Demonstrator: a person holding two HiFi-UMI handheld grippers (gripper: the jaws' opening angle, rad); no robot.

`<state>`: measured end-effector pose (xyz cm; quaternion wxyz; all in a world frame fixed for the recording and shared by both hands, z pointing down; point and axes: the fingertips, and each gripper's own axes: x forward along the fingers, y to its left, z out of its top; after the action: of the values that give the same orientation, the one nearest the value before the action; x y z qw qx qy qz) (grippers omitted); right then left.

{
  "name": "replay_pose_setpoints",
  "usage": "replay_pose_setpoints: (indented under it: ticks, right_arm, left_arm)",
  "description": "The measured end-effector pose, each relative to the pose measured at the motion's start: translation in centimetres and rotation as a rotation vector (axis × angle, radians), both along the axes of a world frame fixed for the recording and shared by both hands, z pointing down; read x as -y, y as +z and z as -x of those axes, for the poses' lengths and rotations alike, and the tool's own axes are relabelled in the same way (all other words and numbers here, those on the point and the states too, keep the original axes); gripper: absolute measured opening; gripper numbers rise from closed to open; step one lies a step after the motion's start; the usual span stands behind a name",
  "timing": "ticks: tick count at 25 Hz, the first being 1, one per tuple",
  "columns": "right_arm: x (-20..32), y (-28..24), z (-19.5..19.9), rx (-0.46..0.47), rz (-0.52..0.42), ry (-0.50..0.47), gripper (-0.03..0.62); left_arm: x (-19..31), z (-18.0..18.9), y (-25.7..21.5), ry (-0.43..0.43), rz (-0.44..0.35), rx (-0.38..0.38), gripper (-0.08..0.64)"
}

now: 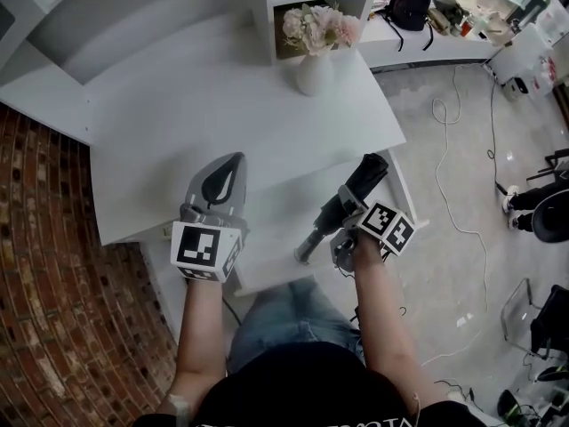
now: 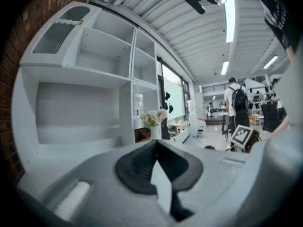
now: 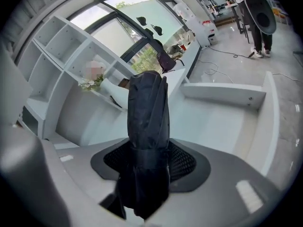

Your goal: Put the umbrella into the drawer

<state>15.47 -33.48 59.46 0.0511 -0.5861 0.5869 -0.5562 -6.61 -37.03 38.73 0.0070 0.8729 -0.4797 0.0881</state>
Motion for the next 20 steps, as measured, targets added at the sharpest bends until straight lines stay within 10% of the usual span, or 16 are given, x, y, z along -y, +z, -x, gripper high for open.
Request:
replay_pose_setpoints:
  ticks: [20]
  right_arm:
    - [-0.1,10.8,4.9,-0.027,0.292,-0.13,0.242]
  left_arm:
    - [0.3,0.3,4.1,0.003,0.07,0.02,-0.005]
